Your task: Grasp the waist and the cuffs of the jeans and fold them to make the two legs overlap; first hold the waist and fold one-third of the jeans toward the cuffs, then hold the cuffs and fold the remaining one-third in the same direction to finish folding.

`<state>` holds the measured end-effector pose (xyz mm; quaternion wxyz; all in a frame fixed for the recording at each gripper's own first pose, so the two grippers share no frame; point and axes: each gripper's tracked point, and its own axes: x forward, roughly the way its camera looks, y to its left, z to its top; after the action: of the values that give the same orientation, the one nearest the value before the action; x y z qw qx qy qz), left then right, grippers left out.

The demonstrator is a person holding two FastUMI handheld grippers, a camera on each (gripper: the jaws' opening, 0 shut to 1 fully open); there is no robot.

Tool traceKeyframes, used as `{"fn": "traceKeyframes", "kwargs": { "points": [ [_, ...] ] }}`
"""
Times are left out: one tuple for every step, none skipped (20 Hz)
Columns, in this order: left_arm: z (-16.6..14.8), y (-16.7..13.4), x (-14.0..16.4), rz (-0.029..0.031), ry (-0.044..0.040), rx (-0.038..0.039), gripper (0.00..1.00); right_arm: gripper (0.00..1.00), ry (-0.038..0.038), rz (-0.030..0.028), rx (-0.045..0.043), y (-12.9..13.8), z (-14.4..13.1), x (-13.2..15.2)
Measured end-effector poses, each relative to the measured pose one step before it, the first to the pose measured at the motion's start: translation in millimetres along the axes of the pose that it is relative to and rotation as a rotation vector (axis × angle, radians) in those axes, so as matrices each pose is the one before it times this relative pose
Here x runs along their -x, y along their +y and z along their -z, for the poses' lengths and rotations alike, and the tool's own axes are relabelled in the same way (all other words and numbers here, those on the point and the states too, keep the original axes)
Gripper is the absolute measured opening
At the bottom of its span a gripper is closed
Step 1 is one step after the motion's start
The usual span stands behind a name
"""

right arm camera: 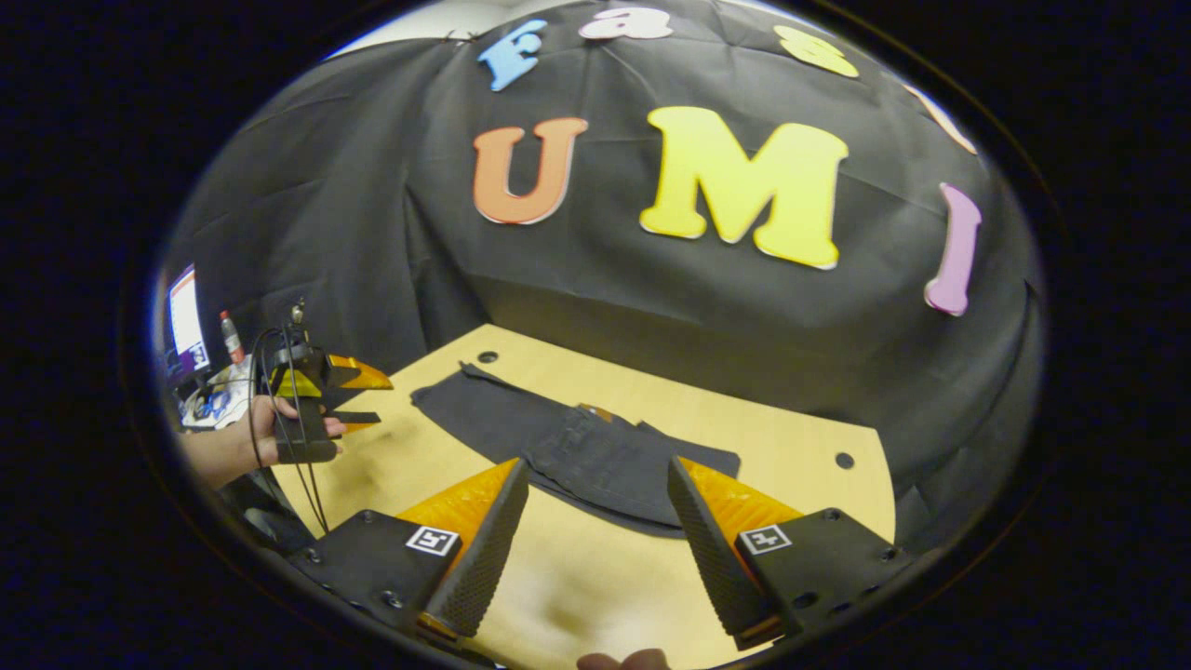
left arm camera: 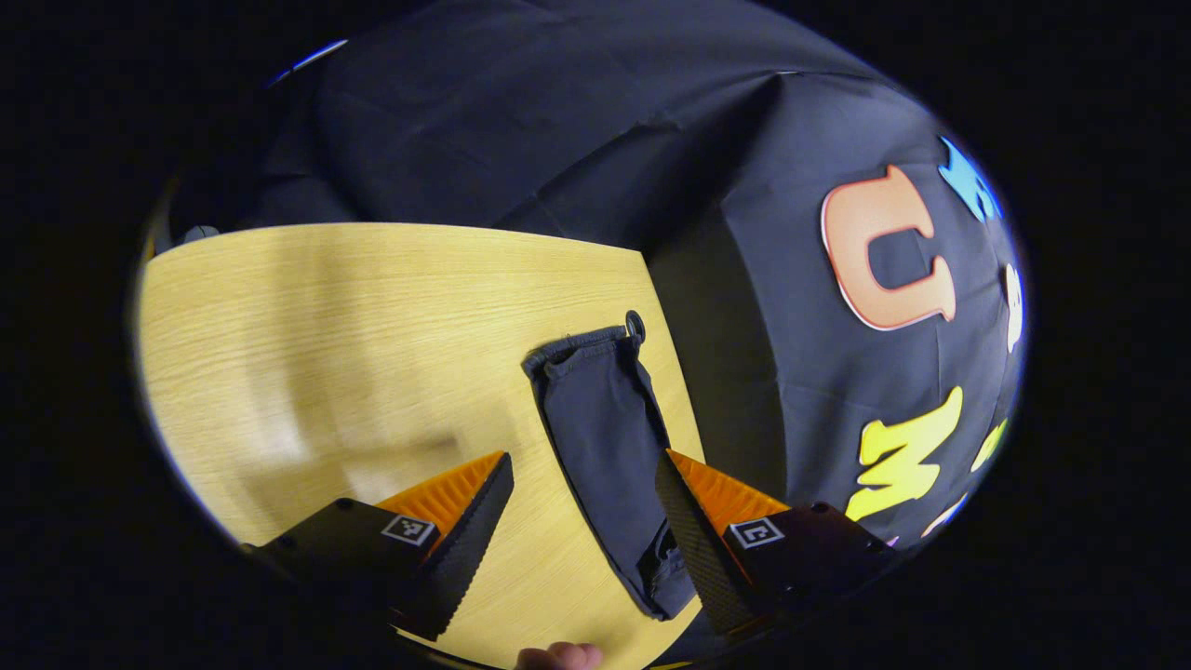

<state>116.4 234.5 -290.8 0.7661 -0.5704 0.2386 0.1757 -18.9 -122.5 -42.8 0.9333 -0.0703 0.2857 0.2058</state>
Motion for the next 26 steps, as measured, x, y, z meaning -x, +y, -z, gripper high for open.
{"fn": "traceKeyframes", "kwargs": {
  "points": [
    [-3.5,2.7,-11.77,-0.00149,0.00895,0.02704,0.99,0.91,0.00255,0.0298,-0.02244,-11.63,0.7,3.7],
    [-2.89,2.41,-12.01,-0.00413,0.00558,0.02379,0.99,0.91,0.00615,0.02871,-0.01308,-10.85,2.27,3.81],
    [-2.02,4.96,-9.67,-0.01003,0.00426,0.02199,0.99,0.92,0.00743,0.02496,-0.00652,-9.92,2.25,2.9],
    [-5.3,5.57,-9.74,-0.0146,-0.00522,0.01517,0.99,0.92,0.00886,0.01939,-0.00715,-7.1,3.28,2.0],
    [-5.35,3.69,-8.82,-0.0129,-0.00708,0.01445,0.99,0.92,0.01068,0.01684,-0.01129,-7.11,2.37,1.24],
    [-4.63,2.08,-7.62,-0.01154,-0.01166,0.01244,0.99,0.92,0.00984,0.01564,-0.01534,-5.15,2.5,0.8],
    [-0.77,-1.31,-7.26,0.0008,-0.00251,0.01375,0.99,0.91,0.00666,0.01611,-0.01579,-5.05,0.52,-0.29],
    [-1.18,-5.23,-4.8,0.00732,-0.00347,0.01353,0.99,0.92,0.00486,0.01105,-0.01687,-4.04,1.04,-1.02],
    [-3.69,-2.71,-4.54,0.00483,-0.00109,0.0011,0.99,0.92,0.00413,0.00654,-0.01555,-1.73,-0.69,-1.12],
    [-1.21,-2.21,-5.28,0.00264,0.00273,-0.00871,0.99,0.93,0.00307,0.00639,-0.00986,-0.85,0.68,-2.71],
    [0.37,-2.14,-5.53,0.00261,0.00107,-0.00817,0.99,0.92,0.00637,0.00322,-0.00384,-0.42,0.56,-2.55],
    [-0.62,-2.6,-4.62,0.00184,0.00609,-0.00756,0.99,0.93,0.00234,0.00177,-0.00145,0.71,0.29,-2.2],
    [-1.18,-4.46,-5.02,0.00307,0.00074,-0.00755,1.0,0.94,0.00399,-0.00064,-0.00046,1.12,-0.02,-1.85],
    [-1.03,-2.58,-4.58,0.00862,0.00241,0.00532,0.99,0.92,0.00566,0.00036,0.00158,1.1,1.37,-0.59],
    [-1.2,-4.22,-6.09,0.01958,0.0019,0.01297,0.99,0.93,0.00548,0.00322,0.00329,-0.84,0.79,-0.79],
    [-0.54,-4.92,-4.48,0.02612,-0.00187,0.015,0.99,0.94,0.00672,0.00666,0.00462,-0.92,3.26,-0.83],
    [-0.21,-4.89,-5.27,0.02681,0.00129,0.01311,0.99,0.94,0.00705,0.00597,0.00336,-1.98,2.95,0.4],
    [0.14,-3.78,-2.83,0.02153,-0.00177,0.01161,0.99,0.94,0.00769,0.0081,-0.00055,-2.49,3.18,0.13],
    [1.14,1.96,-2.11,0.01003,0.00111,0.01169,0.98,0.92,0.01151,0.00712,-0.00606,-3.53,3.27,0.26],
    [0.13,0.51,-4.06,0.00649,-0.00343,0.01539,0.93,0.92,0.0087,0.00504,-0.01343,-2.83,2.22,0.8],
    [-1.14,-1.29,-0.91,0.01006,-0.00909,0.00751,0.91,0.93,0.0068,0.0055,-0.01594,-2.79,1.94,0.17],
    [1.87,3.25,-1.71,-0.00465,0.00443,-0.0045,0.97,0.93,0.00085,0.00532,-0.01233,-3.54,-0.63,1.51],
    [-0.08,4.07,-3.66,-0.00605,-0.00204,-0.00148,0.82,0.94,0.00284,0.00693,-0.00414,-3.47,1.12,0.44],
    [-1.24,2.41,-1.43,-0.0065,-0.00297,0.00167,0.69,0.94,-0.00537,0.00405,-0.00129,-2.48,0.12,2.04],
    [-0.4,3.46,-1.09,-0.00859,-0.00194,-0.00194,0.76,0.92,-0.00644,-0.00092,-0.00137,-0.48,-1.88,2.36],
    [-1.49,5.29,-0.3,-0.01429,-0.00537,-0.00333,0.49,0.92,-0.00428,0.00016,0.00158,-1.01,0.45,2.33]
  ]
}}
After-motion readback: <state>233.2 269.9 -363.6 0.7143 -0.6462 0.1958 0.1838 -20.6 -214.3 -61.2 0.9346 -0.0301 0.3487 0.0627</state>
